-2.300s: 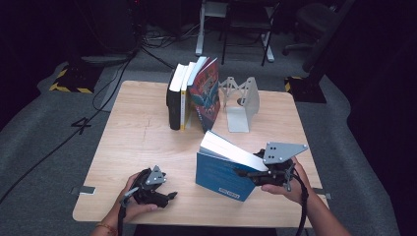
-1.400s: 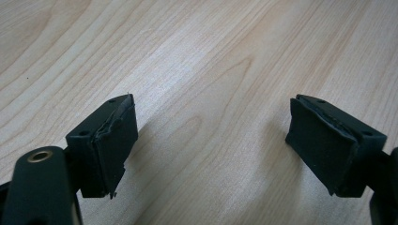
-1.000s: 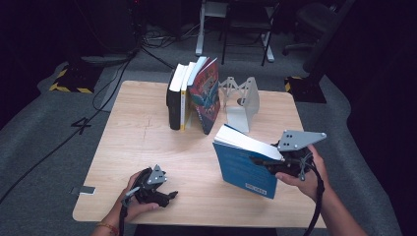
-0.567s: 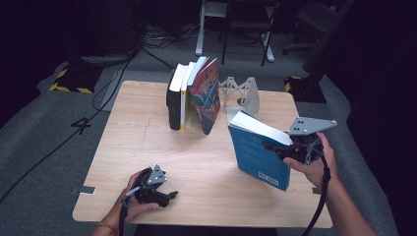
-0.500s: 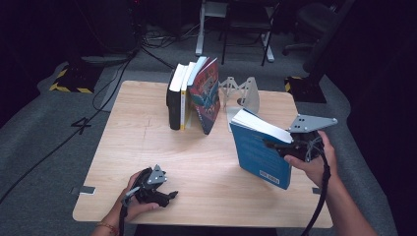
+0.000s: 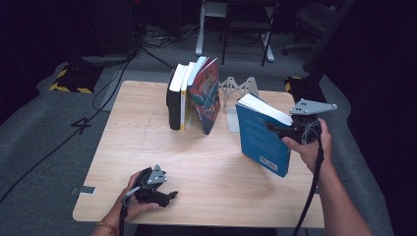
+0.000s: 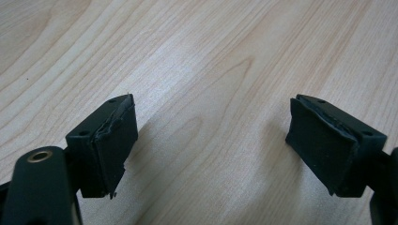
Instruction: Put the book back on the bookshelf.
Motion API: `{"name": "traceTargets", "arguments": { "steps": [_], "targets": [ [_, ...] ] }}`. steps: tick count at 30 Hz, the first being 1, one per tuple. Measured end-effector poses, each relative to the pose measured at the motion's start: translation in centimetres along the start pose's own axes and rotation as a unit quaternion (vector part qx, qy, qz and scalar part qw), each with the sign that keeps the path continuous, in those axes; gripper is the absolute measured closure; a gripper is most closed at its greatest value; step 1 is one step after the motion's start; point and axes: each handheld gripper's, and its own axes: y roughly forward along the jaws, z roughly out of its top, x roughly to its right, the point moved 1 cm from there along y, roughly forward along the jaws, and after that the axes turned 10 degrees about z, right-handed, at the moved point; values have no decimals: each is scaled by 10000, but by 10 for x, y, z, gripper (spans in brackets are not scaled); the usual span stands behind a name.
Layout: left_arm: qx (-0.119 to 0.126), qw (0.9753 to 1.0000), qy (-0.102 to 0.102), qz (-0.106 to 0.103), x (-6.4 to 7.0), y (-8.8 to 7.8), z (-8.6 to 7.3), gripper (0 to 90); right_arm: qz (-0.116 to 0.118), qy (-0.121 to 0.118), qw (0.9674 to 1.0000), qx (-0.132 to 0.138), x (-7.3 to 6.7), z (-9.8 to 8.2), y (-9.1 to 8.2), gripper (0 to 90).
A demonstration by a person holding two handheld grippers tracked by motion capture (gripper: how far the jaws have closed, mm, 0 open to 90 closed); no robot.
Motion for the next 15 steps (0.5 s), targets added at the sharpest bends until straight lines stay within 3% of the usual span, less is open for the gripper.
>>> {"name": "traceTargets", "arguments": {
  "steps": [9,15],
  "targets": [
    [-3,10000,-3,-1,0,0,0,165,-298,95,9992,264,17,13,11,605],
    [2,10000,6,-6,0,0,0,164,-335,176,9989,294,23,20,18,605]
  ]
}}
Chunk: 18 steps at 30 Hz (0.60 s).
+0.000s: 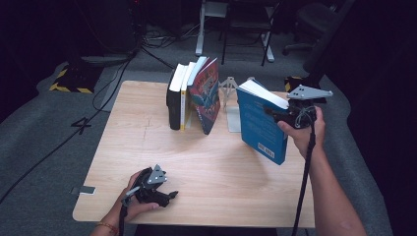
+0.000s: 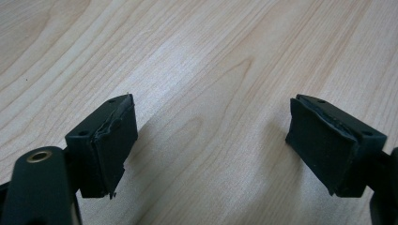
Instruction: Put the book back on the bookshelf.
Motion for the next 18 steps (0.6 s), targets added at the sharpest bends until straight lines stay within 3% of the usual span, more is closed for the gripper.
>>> {"name": "traceTargets", "arguments": {
  "steps": [13,18],
  "targets": [
    [3,10000,1,0,0,0,0,164,-58,209,9997,109,12,12,38,606],
    [2,10000,2,1,0,0,0,164,-134,386,9989,214,24,20,55,606]
  ]
}}
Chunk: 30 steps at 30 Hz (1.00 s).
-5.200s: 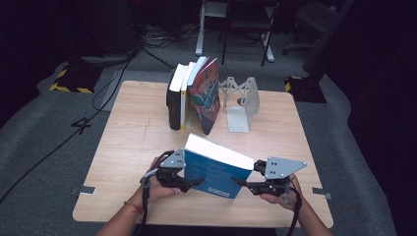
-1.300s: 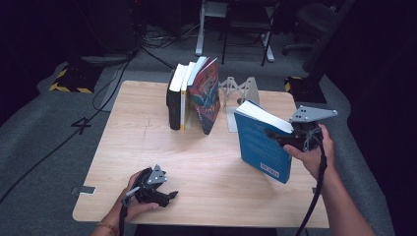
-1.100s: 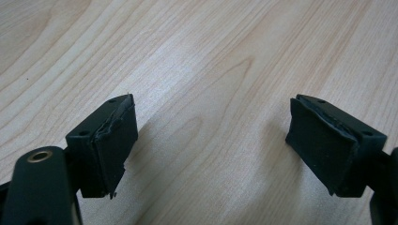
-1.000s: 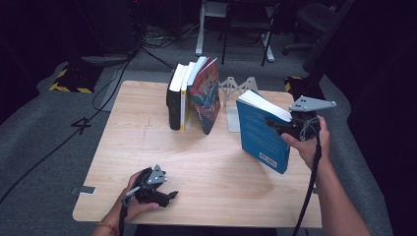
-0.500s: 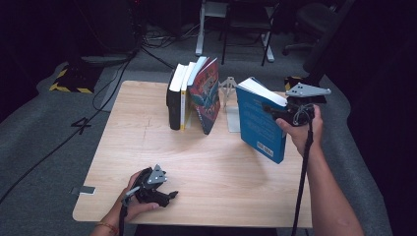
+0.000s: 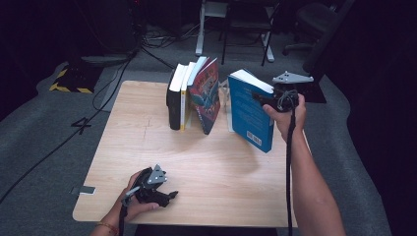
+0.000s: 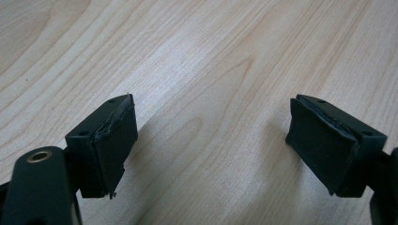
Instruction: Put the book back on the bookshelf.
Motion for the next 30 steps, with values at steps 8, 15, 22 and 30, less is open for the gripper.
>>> {"name": "traceTargets", "arguments": {
  "steps": [8,15,22,30],
  "targets": [
    [-2,10000,3,-2,0,0,0,166,-170,219,9996,44,14,5,31,606],
    [1,10000,-1,-2,1,-1,0,166,-368,357,9985,191,25,5,42,606],
    [0,10000,15,-3,1,-1,-1,167,-452,456,9976,257,32,4,48,605],
    [4,10000,27,-14,1,-1,-1,167,-453,363,9980,245,31,-1,44,602]
  ]
}}
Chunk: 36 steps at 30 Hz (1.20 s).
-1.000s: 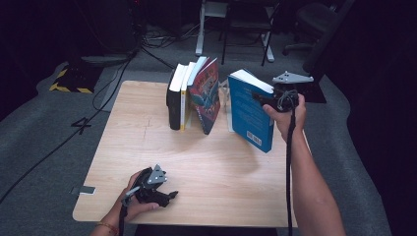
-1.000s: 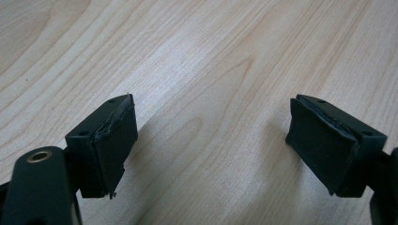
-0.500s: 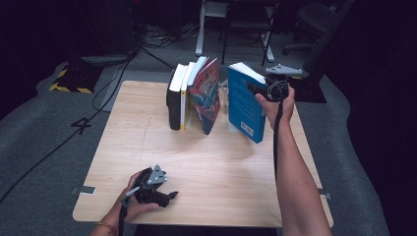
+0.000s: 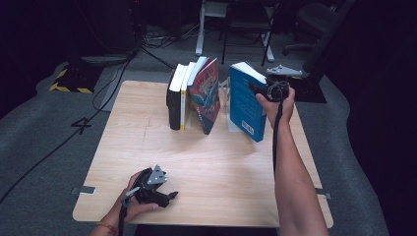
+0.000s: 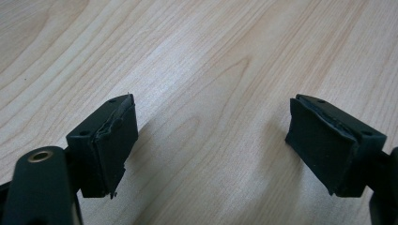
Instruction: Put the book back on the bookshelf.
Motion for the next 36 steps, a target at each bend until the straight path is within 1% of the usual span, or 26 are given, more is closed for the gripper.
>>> {"name": "traceTargets", "arguments": {
  "steps": [2,4,8,13,18,27,34,36],
  "targets": [
    [0,10000,5,-5,0,0,0,167,7,-31,10000,-8,0,-1,-1,602],
    [1,10000,4,0,0,0,0,166,27,66,10000,60,4,-6,-5,601],
    [2,10000,-18,-2,0,0,0,166,63,139,9998,104,7,-11,-10,600],
    [12,10000,-11,-5,0,1,0,165,112,119,9998,117,8,-18,-16,598],
    [11,10000,-8,-5,0,1,0,165,159,208,9995,152,11,-26,-23,595],
    [11,10000,-8,-8,0,1,0,165,228,234,9993,204,12,-37,-30,590],
    [12,10000,-10,-7,0,1,0,165,208,261,9992,236,13,-44,-34,585],
    [11,10000,-9,-7,0,1,0,165,202,228,9992,244,12,-44,-35,585]
  ]
}}
